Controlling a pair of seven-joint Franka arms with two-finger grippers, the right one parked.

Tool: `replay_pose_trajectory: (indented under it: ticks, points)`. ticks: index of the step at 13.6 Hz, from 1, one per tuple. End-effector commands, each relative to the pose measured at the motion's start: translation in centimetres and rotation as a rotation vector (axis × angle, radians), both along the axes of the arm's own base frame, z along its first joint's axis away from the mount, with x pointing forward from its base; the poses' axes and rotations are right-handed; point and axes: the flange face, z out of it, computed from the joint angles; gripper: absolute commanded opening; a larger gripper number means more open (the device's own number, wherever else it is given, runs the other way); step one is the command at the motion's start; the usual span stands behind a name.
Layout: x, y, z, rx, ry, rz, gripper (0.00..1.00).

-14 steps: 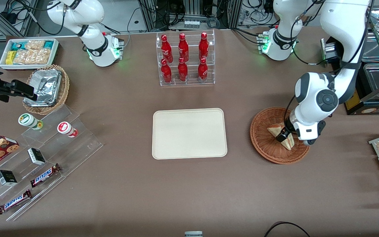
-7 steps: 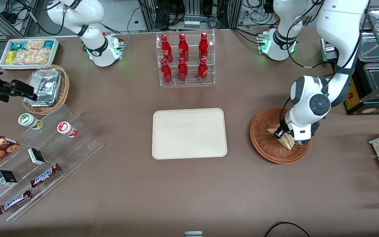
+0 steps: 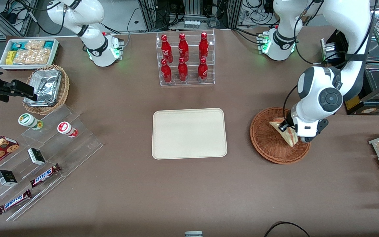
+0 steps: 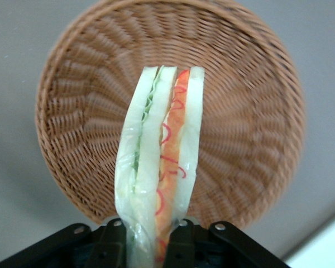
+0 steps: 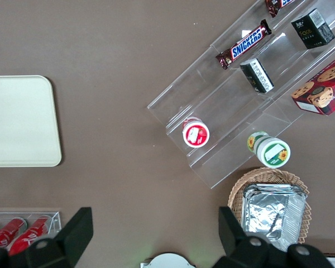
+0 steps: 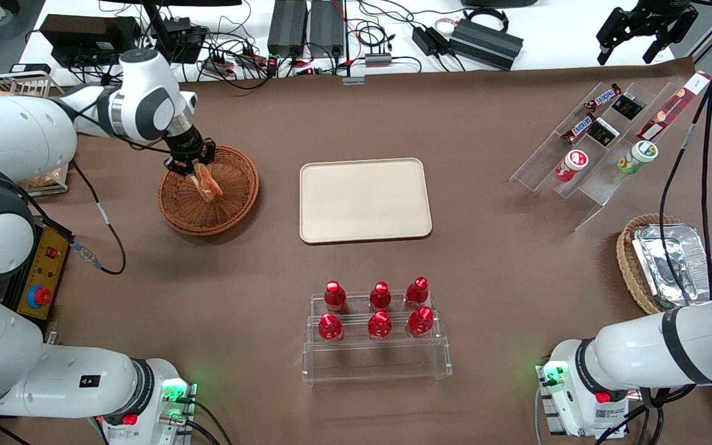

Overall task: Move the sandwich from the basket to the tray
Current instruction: 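Lift the sandwich and carry it with the left gripper over the tray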

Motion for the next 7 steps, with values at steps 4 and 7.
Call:
replay_pose_trajectory:
  ticks: [4,7]
  points:
    - [-0.8,-12.1,0.5,-0.028,0.007,-0.352,0.0]
    - [-1.1,-19.7,-1.0,-0.055,0.004,-0.481,0.0]
